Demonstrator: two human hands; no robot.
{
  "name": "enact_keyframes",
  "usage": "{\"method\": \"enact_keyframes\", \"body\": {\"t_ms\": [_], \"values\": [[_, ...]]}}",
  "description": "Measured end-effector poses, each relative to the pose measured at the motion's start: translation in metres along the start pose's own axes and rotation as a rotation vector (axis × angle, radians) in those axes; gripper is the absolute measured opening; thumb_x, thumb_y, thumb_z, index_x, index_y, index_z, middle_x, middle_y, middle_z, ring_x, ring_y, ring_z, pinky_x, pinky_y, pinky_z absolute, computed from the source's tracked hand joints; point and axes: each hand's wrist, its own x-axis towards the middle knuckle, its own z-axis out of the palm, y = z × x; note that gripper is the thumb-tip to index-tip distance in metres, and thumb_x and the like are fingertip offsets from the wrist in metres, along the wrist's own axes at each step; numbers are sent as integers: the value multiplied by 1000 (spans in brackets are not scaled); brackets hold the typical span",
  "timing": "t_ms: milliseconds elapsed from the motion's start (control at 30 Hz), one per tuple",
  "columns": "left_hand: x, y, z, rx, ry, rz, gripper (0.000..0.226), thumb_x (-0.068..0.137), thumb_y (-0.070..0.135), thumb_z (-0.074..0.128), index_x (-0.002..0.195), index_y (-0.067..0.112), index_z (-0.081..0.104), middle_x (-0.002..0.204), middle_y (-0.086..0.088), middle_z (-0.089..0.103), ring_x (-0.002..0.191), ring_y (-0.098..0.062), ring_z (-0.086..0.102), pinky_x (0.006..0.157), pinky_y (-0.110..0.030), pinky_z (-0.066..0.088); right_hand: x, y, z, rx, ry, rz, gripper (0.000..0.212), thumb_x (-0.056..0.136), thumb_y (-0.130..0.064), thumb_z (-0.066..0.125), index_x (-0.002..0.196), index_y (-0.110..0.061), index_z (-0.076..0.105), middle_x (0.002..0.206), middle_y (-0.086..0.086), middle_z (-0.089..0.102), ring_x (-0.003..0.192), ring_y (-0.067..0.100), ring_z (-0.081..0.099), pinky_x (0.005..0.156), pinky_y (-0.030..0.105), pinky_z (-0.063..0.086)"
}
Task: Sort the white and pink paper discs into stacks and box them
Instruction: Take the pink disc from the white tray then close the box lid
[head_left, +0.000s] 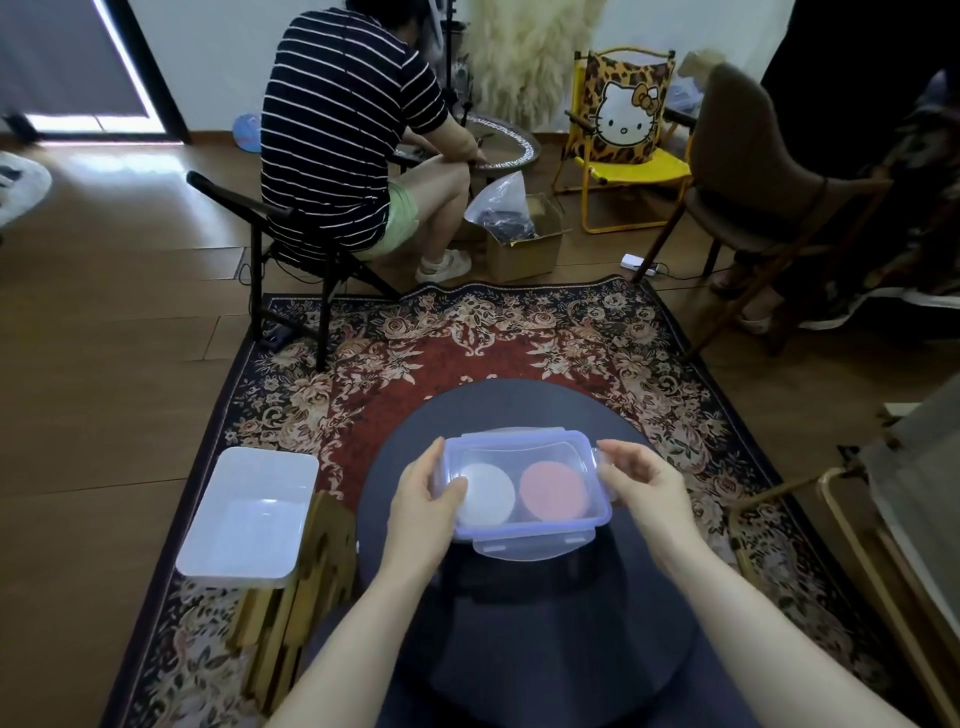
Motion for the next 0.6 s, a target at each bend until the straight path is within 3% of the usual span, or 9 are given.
{"method": "enact_keyframes", "body": {"t_ms": [133, 300, 433, 600], "values": [[4, 6, 1, 35, 29, 8, 52, 90, 9, 61, 139, 22, 48, 140, 4, 50, 127, -12, 48, 107, -34, 39, -4, 2, 3, -37, -22, 44, 25, 82, -8, 71, 100, -25, 67, 97, -2, 65, 87, 15, 60, 77, 28, 49], [8, 10, 1, 105, 98, -3, 43, 91, 16, 61, 133, 15, 55, 134, 1, 57, 121, -14, 54, 104, -35, 42, -5, -4, 5, -75, -24, 88, 34, 85, -9, 68, 115, -22, 59, 98, 0, 63, 79, 13, 60, 60, 23, 47], [-1, 8, 2, 180, 143, -20, 28, 88, 24, 62, 115, 20, 66, 115, 5, 68, 102, -14, 63, 87, -34, 50, -5, -7, 3, -80, -52, 168, 30, 86, -13, 69, 115, -15, 60, 94, 0, 67, 68, 12, 60, 51, 22, 43], [-8, 7, -2, 79, 137, -47, 36, 89, 17, 64, 125, 13, 61, 118, 6, 63, 106, -13, 59, 94, -32, 46, -8, -10, 6, -62, -36, 170, 26, 86, -11, 68, 111, -12, 63, 86, 0, 67, 63, 10, 60, 47, 18, 43]]}}
